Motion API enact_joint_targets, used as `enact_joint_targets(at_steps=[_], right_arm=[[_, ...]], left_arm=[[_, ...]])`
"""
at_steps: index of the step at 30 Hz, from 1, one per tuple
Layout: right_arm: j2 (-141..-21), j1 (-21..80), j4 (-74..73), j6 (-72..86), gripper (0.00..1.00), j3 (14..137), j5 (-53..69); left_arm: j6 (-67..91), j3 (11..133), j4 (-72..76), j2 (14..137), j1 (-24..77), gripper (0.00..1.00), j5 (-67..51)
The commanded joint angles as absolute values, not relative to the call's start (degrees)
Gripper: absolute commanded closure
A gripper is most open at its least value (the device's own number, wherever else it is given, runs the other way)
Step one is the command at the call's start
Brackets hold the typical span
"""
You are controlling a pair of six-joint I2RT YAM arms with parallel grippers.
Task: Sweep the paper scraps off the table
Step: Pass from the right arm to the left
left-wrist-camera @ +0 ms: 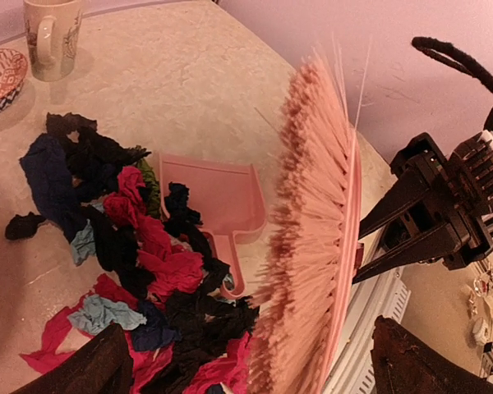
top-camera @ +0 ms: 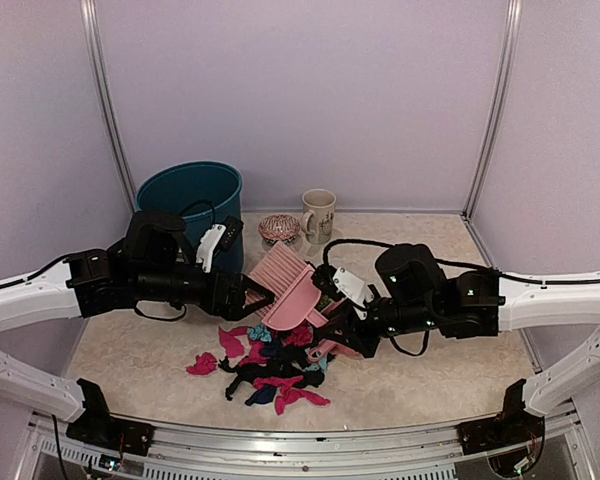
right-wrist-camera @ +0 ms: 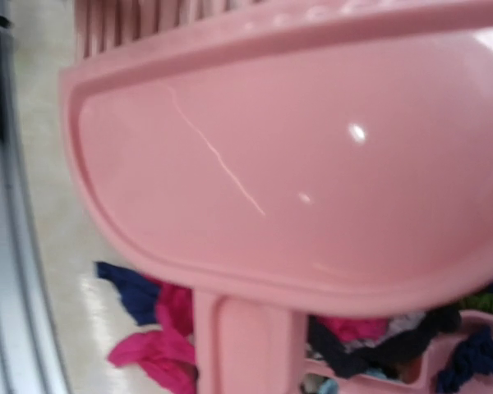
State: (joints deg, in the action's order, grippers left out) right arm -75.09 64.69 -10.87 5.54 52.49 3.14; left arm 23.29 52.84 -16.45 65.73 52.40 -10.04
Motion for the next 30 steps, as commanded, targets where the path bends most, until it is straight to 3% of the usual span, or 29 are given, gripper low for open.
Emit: enact_joint_targets(at_steps=[1,14,22,30], right_arm=[[-70.77,64.26,-11.71,3.50,0.92,52.54,8.11],[-65.33,64.25,-17.68,0.73,0.90,55.05,12.39],[-68.73,64.25,-21.37,-0.54,0.90,57.00,12.69],[-71.62,64.25,-24.06,-2.29,0.90,58.96,10.54]], left_arm=[[23.82,52.24,-9.61,66.09,51.66,0.01,-19.65],[27.93,51.83,-0.47,67.68,49.83,0.01,-36.54],[27.98,53.27,-2.22,68.16,49.83,0.01,-36.97],[26.83,55.70,-6.62,72.09,49.83,0.13,-35.25]])
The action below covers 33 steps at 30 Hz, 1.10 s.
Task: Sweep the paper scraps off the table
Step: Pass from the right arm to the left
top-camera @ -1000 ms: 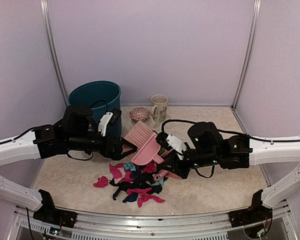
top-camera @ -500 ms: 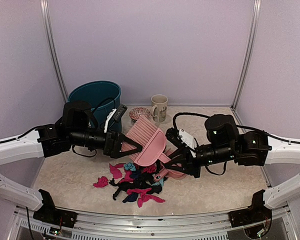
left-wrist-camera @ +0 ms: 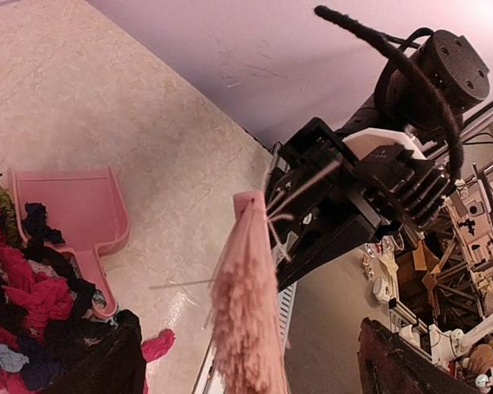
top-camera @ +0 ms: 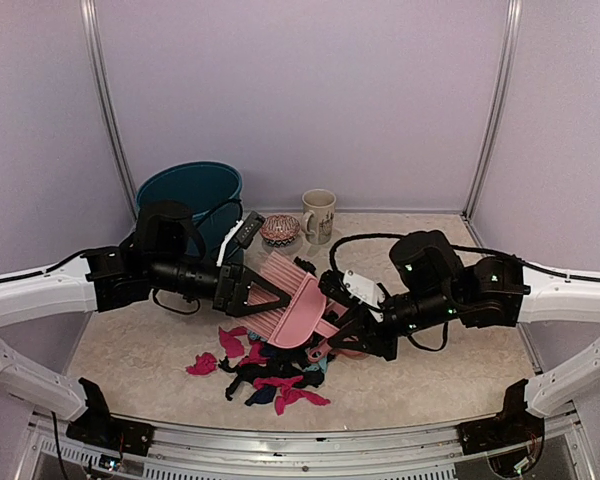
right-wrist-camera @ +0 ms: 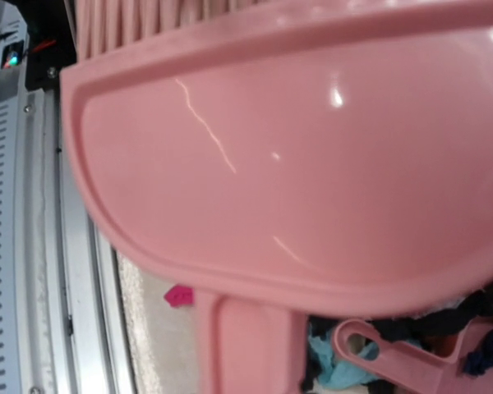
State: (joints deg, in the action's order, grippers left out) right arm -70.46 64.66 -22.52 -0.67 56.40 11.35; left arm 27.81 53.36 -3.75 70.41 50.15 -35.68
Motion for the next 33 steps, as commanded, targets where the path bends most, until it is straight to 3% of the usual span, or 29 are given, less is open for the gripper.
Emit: enact_joint_targets(at_steps=[1,8,15,24,27,31,33], right_arm=[[-71.89,64.25,-24.42,-2.53,0.90,59.02,10.16],[-73.10,64.30,-26.17,-3.69,0.90,59.77,9.18],[-73.72,64.25,-26.45,-3.94,0.90,58.91,6.94],[-73.46,64.29,-25.11,-3.95,0.90,58.09,6.12],[-73.02,64.26,-24.74,-3.89,0.88,57.78,5.61],[-72.00,64.25,-24.03,-3.55,0.76,56.92,4.97],[-71.15,64.25,-23.37,-3.00,0.60,56.12,4.32]], left_arm=[[26.69,55.93,-6.94,72.49,49.83,0.16,-35.24],[26.28,56.15,-7.68,73.74,49.75,0.40,-35.54],[26.24,55.42,-7.40,73.48,49.75,0.55,-36.01],[26.48,54.50,-6.67,73.52,49.75,1.00,-37.18],[26.95,53.87,-5.49,73.52,49.75,1.00,-37.89],[27.51,53.57,-4.58,73.29,49.23,1.00,-38.04],[27.64,53.41,-4.21,73.17,48.78,1.00,-37.93]])
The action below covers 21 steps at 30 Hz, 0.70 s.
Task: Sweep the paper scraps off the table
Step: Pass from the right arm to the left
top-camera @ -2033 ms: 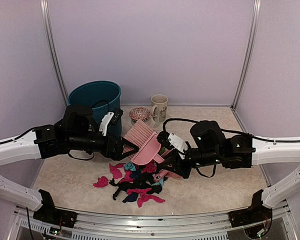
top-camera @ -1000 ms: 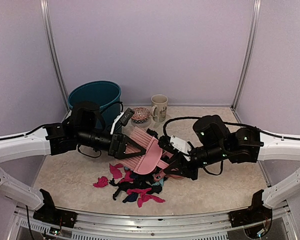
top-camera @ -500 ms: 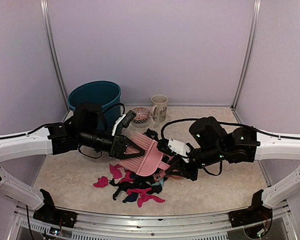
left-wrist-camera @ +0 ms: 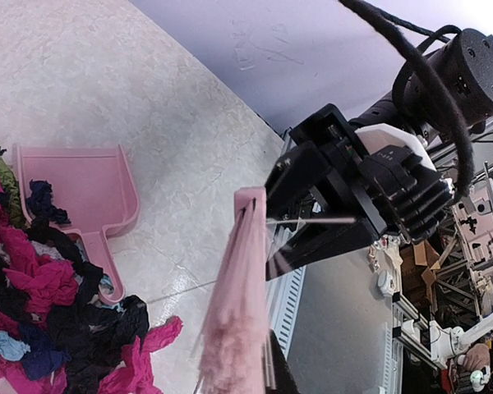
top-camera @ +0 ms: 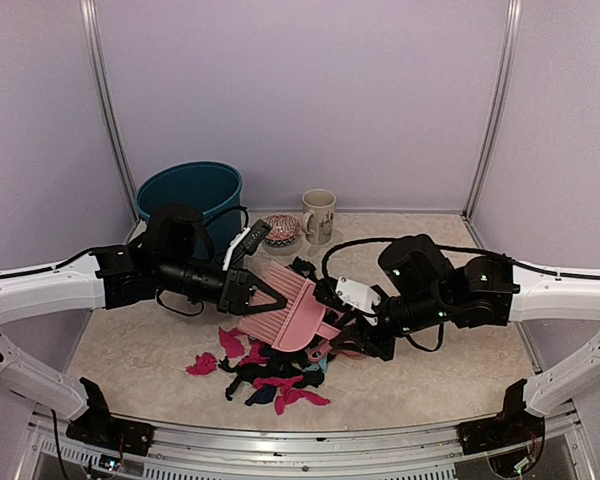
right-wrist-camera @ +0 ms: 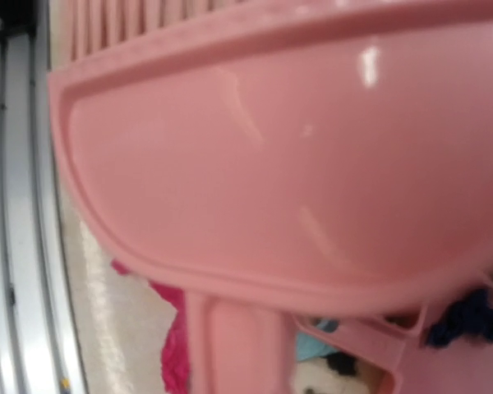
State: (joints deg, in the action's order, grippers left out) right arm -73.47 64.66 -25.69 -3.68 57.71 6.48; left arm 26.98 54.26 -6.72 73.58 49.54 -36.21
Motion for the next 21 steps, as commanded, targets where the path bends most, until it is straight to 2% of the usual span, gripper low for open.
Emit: enact_joint_targets(at_steps=[1,4,6,9,13,21], right_arm=[[-70.66,64.29,-22.97,-2.73,0.50,55.59,3.90],[-69.12,63.96,-21.91,-1.53,0.27,53.78,2.21],[-67.82,63.28,-21.21,-0.33,0.16,52.63,1.53],[-65.22,61.61,-19.13,2.23,0.06,50.21,1.73],[-61.07,58.83,-14.90,7.43,0.00,45.88,4.34],[-55.14,52.78,-5.97,17.48,0.00,39.05,9.38]], left_arm=[[27.87,53.25,-3.98,73.02,48.58,1.00,-37.95],[28.24,52.77,-3.24,72.70,47.86,1.00,-37.97],[28.39,52.44,-2.46,72.32,47.56,1.00,-37.92],[28.73,51.70,-0.99,71.70,47.38,1.00,-37.42],[29.38,50.24,1.22,70.45,47.24,1.00,-35.50],[31.41,48.12,4.44,67.81,46.76,1.00,-28.95]])
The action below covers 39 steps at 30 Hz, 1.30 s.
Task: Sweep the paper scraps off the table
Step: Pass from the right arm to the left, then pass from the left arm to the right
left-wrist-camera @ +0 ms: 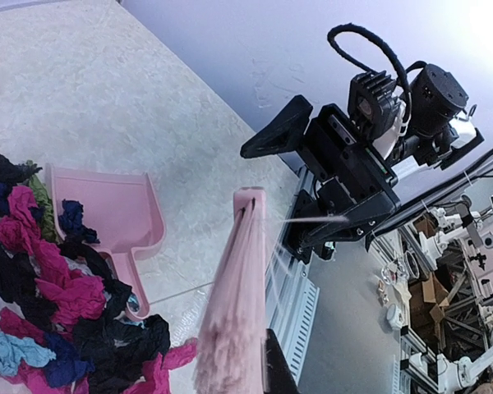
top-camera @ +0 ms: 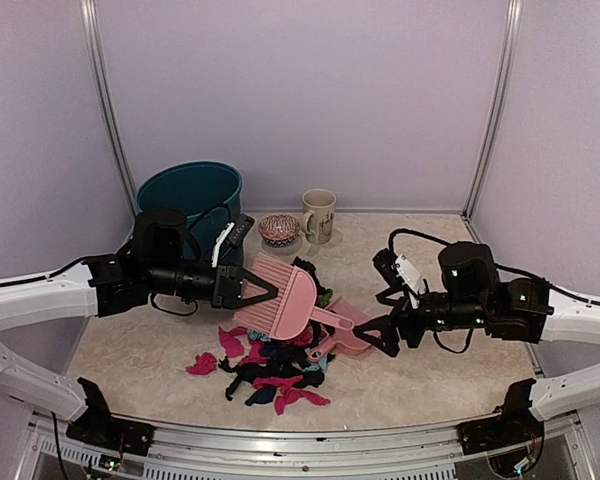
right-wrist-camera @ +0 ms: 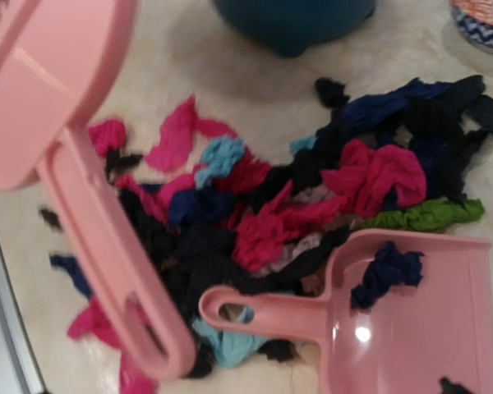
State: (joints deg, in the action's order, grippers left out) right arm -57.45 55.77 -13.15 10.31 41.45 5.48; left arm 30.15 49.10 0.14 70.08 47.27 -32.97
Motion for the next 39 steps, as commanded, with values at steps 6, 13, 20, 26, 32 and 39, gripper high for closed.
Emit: enact_joint_targets(at_steps=[6,13,20,26,32,39], right_arm=[[-54.14,48.68,1.55,24.54,0.00,35.81,17.15],[-55.08,45.98,15.30,32.72,0.02,32.30,25.02],[-61.58,46.20,35.73,40.36,0.06,31.32,36.99],[-66.87,47.85,46.35,44.13,0.09,32.27,38.48],[-70.80,49.56,51.08,45.00,0.14,34.77,38.26],[-72.37,50.01,55.74,46.96,0.24,34.70,36.90]], left_arm=[[34.13,44.22,11.03,64.05,46.76,1.00,-26.63],[38.34,38.69,23.37,59.86,46.80,1.00,-26.84],[41.70,36.10,31.58,58.67,47.37,1.00,-27.92],[42.45,34.60,36.42,58.79,49.49,1.00,-26.05],[41.91,33.89,37.63,58.53,51.25,1.00,-23.09],[41.71,33.60,37.97,58.40,51.84,1.00,-22.29]])
